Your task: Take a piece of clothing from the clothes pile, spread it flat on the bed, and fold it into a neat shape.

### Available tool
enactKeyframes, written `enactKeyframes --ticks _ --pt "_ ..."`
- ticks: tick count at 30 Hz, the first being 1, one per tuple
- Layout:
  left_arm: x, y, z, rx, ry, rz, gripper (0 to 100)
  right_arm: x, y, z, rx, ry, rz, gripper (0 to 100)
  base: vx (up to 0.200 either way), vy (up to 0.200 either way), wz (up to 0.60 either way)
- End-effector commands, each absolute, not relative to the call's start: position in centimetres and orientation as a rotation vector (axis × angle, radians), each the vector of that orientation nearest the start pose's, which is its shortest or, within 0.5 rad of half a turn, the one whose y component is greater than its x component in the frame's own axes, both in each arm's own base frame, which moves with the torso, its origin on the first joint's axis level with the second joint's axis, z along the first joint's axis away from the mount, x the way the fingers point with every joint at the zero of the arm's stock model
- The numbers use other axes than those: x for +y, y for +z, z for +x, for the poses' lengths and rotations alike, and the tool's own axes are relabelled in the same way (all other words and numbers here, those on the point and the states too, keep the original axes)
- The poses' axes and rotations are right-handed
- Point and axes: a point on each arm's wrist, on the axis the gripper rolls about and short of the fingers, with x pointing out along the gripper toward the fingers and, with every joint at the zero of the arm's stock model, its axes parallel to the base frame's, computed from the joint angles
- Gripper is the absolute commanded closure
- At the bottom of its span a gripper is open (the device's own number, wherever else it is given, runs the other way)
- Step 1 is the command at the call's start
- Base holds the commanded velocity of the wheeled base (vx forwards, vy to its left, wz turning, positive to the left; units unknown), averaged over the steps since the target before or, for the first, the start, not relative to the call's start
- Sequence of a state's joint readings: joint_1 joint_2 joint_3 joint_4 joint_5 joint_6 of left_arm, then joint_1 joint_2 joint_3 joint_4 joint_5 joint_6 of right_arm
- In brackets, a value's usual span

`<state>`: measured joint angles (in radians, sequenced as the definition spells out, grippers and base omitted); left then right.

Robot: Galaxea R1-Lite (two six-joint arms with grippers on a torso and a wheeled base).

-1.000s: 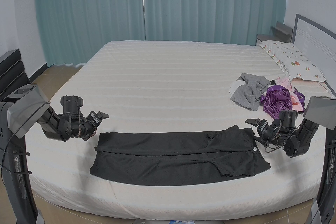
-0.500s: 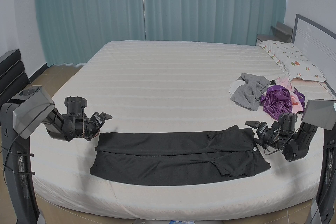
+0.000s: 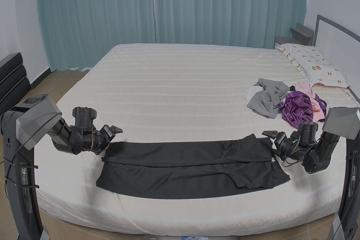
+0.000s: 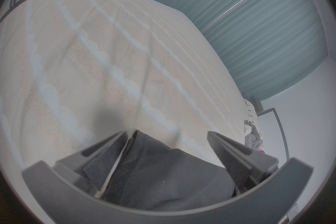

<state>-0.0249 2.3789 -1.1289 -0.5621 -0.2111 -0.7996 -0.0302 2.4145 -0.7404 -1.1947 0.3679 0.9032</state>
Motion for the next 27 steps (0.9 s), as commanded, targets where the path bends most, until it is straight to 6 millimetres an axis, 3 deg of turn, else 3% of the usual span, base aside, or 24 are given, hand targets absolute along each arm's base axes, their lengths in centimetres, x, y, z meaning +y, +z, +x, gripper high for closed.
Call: enactKeyframes --ticks 1,10,27 --pt "-1.6 0.0 42.1 0.745 0.065 -0.827 100 -0.3 -3.0 37.1 0.594 0.093 0.973 0 0.0 0.0 0.0" --pt "-0.4 -0.2 42.3 0.712 0.131 -0.824 100 -0.3 -2.9 37.1 0.592 0.092 0.972 0 0.0 0.0 0.0" --pt "-0.2 -0.4 42.2 0.71 0.139 -0.825 100 -1.6 -1.3 38.2 0.51 0.066 0.958 0 0.0 0.0 0.0"
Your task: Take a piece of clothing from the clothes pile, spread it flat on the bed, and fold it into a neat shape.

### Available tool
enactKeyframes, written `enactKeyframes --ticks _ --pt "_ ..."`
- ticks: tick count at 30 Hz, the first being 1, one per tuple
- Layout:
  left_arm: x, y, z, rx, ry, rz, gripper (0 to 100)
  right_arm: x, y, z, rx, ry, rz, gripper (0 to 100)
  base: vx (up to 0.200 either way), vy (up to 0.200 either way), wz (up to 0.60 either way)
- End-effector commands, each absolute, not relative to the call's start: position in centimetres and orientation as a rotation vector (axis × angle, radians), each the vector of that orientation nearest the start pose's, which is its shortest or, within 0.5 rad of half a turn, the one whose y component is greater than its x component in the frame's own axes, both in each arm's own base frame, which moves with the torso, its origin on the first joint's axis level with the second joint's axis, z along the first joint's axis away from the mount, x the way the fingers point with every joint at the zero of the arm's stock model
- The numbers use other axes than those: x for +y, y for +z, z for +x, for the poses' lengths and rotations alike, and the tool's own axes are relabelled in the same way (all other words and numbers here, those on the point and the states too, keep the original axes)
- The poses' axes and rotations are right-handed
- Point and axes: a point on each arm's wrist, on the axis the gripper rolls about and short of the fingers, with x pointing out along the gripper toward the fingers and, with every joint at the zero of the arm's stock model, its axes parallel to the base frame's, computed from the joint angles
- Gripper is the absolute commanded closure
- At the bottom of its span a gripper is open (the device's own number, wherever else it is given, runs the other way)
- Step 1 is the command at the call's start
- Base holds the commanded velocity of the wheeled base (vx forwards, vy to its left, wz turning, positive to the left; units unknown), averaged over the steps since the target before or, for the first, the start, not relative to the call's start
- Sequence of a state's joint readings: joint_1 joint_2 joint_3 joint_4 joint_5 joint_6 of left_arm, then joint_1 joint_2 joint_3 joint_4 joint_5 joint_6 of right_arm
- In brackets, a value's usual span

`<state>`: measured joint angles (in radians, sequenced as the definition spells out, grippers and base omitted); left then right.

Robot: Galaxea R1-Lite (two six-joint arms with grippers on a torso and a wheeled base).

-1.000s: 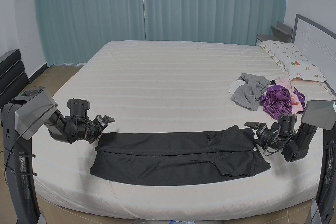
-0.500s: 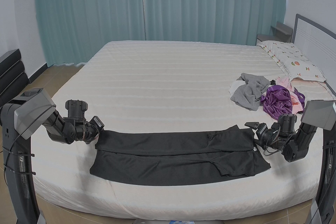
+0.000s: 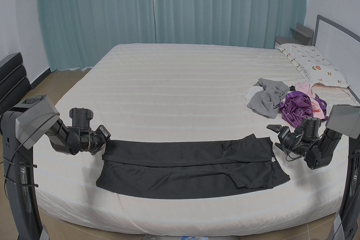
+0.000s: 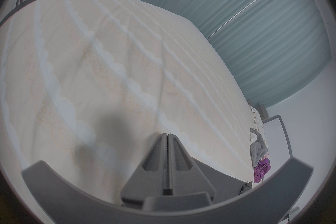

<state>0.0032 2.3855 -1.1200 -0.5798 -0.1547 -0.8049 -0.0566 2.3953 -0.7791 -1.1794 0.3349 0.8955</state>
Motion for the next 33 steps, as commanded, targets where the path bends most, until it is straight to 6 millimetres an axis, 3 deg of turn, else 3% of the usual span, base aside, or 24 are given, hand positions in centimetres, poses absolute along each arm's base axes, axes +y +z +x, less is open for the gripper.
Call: enactKeyframes --ticks 1,16,17,33 --pt "-0.2 -0.4 42.2 0.71 0.139 -0.825 100 -1.6 -1.4 38.5 0.508 0.056 0.957 0 0.0 0.0 0.0" --pt "-0.2 -0.4 42.2 0.71 0.139 -0.825 100 -1.2 -4.5 39.2 0.567 0.018 0.85 0 0.0 0.0 0.0" --pt "-0.2 -0.4 42.2 0.71 0.139 -0.825 100 -1.1 -4.6 39.2 0.57 0.022 0.848 100 0.0 0.0 0.0" --pt "-0.2 -0.5 42.2 0.71 0.139 -0.824 100 -1.9 -4.0 40.2 0.5 -0.003 0.85 100 0.0 0.0 0.0"
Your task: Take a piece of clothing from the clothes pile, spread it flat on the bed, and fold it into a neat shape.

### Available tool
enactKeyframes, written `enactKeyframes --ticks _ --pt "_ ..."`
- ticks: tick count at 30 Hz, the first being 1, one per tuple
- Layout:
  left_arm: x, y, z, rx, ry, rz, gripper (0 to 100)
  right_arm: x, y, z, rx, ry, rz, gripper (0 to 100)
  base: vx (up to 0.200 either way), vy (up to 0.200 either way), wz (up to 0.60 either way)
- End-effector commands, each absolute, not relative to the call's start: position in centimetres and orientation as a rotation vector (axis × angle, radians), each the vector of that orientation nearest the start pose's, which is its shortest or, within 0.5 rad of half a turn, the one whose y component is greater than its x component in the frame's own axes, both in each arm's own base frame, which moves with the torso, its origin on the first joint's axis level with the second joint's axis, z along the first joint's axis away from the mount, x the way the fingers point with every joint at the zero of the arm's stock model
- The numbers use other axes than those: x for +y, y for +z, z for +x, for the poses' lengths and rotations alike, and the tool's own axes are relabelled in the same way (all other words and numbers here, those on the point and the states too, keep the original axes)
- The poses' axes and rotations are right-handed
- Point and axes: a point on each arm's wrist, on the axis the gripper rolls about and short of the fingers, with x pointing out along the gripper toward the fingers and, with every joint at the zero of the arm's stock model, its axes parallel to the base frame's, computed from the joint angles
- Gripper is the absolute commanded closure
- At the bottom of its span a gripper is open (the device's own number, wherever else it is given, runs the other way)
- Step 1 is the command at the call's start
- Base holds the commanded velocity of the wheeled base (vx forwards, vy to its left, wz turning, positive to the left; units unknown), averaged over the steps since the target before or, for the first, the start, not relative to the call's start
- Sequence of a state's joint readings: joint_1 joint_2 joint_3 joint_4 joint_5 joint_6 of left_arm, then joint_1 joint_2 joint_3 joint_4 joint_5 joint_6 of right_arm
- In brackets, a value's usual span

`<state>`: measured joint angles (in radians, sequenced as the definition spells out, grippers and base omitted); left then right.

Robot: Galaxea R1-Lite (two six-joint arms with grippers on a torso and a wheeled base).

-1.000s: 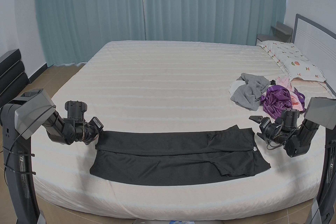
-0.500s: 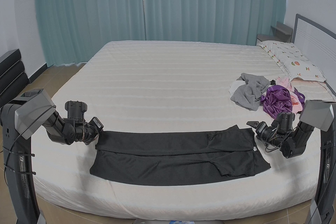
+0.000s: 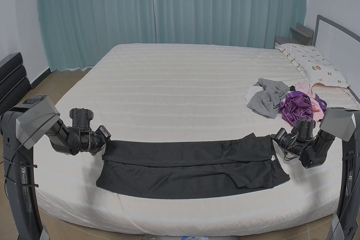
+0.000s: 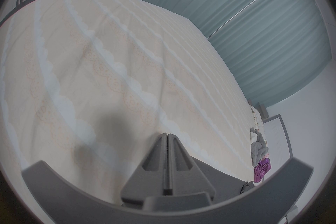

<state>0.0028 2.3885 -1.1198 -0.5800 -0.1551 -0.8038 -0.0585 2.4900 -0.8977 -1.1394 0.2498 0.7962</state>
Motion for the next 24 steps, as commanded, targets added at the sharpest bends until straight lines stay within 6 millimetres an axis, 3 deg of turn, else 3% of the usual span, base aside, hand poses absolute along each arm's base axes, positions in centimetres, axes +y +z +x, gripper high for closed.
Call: enactKeyframes --ticks 1,8,9,10,11,15,23,24 --pt "-0.2 -0.5 42.2 0.712 0.139 -0.824 100 -1.9 -4.0 40.2 0.5 -0.003 0.85 100 0.0 0.0 0.0" --pt "-0.2 -0.4 42.2 0.712 0.139 -0.824 100 -1.9 -4.5 40.2 0.508 -0.005 0.847 100 0.0 0.0 0.0" --pt "-0.2 -0.5 42.1 0.713 0.14 -0.824 100 -1.9 -4.5 40.2 0.508 -0.005 0.847 0 0.0 0.0 0.0" --pt "-0.2 -0.5 42.1 0.715 0.139 -0.824 100 -1.9 -4.5 40.1 0.51 -0.006 0.847 0 0.0 0.0 0.0" --pt "-0.2 -0.5 42.1 0.717 0.14 -0.826 0 -1.9 -4.4 40.1 0.507 -0.005 0.848 0 0.0 0.0 0.0" --pt "-0.2 -0.5 42.1 0.715 0.141 -0.83 0 -2.0 -3.8 40.0 0.485 0.003 0.848 0 0.0 0.0 0.0" --pt "0.3 -0.1 42.1 0.703 0.152 -0.87 0 -1.1 0.6 37.5 0.415 0.086 0.836 0 0.0 0.0 0.0" --pt "0.5 0.1 42.1 0.698 0.157 -0.908 0 0.2 1.9 36.9 0.423 0.148 0.828 0 0.0 0.0 0.0"
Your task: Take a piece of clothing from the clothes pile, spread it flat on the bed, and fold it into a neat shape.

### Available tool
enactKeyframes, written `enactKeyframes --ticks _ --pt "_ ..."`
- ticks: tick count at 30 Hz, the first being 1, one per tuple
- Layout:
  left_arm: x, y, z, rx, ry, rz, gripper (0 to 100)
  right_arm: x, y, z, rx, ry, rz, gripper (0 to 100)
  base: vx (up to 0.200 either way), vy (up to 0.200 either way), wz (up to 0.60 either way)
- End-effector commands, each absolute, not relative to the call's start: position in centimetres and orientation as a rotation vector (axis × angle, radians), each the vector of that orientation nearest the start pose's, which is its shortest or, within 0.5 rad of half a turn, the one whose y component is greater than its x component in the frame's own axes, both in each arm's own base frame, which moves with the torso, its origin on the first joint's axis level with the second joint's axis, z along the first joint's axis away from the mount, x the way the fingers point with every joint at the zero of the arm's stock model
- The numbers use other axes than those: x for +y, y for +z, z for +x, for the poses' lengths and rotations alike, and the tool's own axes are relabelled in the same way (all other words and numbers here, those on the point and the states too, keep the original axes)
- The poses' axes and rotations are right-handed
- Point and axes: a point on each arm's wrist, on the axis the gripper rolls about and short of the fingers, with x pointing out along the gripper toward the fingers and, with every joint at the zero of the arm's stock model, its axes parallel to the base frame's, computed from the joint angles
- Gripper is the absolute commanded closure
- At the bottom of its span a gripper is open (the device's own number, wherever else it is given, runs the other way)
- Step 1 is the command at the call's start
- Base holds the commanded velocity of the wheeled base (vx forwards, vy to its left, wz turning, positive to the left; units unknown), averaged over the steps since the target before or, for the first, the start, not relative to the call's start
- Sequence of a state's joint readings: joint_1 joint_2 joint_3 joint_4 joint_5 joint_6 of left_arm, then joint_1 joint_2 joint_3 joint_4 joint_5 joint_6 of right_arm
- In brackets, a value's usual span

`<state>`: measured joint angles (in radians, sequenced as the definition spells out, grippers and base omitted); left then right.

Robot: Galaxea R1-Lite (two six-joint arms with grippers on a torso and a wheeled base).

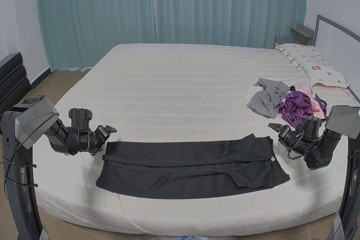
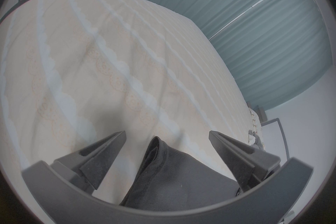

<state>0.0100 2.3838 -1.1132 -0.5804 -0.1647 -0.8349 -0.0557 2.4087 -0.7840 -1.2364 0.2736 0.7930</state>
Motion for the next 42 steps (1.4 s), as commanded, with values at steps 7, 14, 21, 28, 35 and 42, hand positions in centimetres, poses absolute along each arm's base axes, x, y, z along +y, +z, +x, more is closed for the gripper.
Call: enactKeyframes --ticks 7,14,21,28,35,42 --pt "0.7 0.2 42.1 0.698 0.158 -0.925 0 2.6 2.3 36.5 0.52 0.227 0.777 0 0.0 0.0 0.0" --pt "0.7 0.2 42.1 0.698 0.158 -0.925 0 2.6 -0.7 37.5 0.605 0.213 0.701 0 0.0 0.0 0.0" --pt "0.7 0.2 42.1 0.698 0.158 -0.925 0 2.6 -2.6 37.6 0.667 0.203 0.655 0 0.0 0.0 0.0" --pt "0.7 0.2 42.0 0.699 0.158 -0.924 0 2.2 -3.2 37.4 0.681 0.192 0.637 100 0.0 0.0 0.0" --pt "0.7 0.2 42.0 0.699 0.158 -0.924 0 1.9 -2.6 36.8 0.676 0.186 0.638 100 0.0 0.0 0.0" --pt "0.7 0.1 42.0 0.7 0.159 -0.924 0 1.5 -2.4 35.1 0.69 0.175 0.629 100 0.0 0.0 0.0"
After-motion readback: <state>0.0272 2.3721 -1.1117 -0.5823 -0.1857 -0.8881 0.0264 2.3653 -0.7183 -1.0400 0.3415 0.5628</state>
